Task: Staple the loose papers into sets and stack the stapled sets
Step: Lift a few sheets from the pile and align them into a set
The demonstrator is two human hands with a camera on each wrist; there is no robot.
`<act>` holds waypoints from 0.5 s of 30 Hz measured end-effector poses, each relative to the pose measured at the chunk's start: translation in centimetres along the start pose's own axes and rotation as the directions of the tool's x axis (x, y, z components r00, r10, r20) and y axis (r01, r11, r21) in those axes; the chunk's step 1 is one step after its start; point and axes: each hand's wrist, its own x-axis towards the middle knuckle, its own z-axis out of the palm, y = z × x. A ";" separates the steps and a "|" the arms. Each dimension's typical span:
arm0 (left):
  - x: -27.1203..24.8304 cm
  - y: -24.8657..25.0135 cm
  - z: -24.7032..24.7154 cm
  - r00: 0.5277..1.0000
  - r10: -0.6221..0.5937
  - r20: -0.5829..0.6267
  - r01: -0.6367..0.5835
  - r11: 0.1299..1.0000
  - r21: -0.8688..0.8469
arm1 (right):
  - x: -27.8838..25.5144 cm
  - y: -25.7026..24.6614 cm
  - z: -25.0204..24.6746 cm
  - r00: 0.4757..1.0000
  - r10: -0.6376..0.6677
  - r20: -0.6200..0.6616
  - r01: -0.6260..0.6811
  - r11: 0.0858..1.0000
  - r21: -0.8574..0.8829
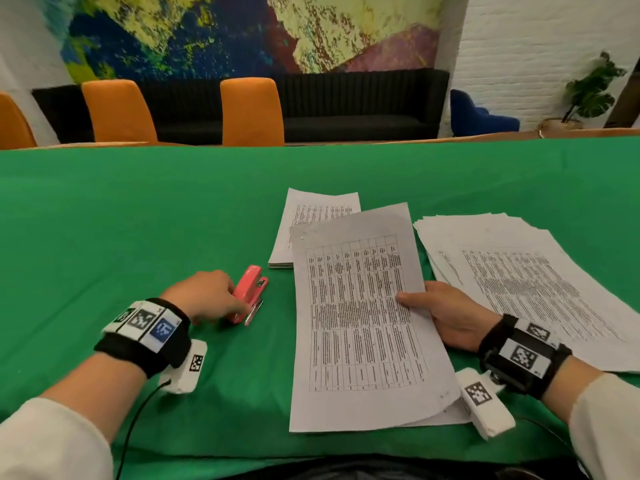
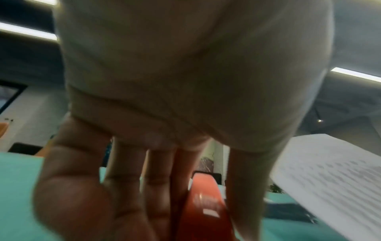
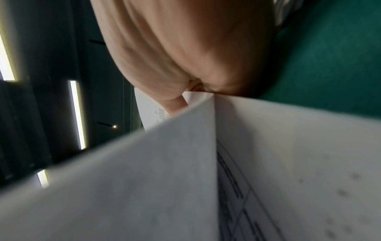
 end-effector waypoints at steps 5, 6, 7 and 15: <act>0.5 0.0 -0.8 1.000 0.009 -0.024 -0.010 0.998 -0.063 | 0.0 0.2 -0.2 1.000 -0.005 0.029 0.004 0.999 0.040; 0.5 -0.1 -1.2 1.000 0.008 -0.016 -0.009 0.994 -0.113 | 0.1 0.2 -0.2 1.000 -0.007 0.028 0.006 0.999 0.048; 0.5 -0.3 -1.5 1.000 0.013 -0.008 -0.014 0.986 -0.168 | 0.2 0.3 -0.3 1.000 -0.010 0.025 0.009 0.998 0.058; 0.4 -0.9 -1.6 0.994 0.091 0.059 -0.034 0.774 -0.633 | 0.4 -0.7 -0.1 0.994 -0.098 -0.046 0.099 0.995 0.030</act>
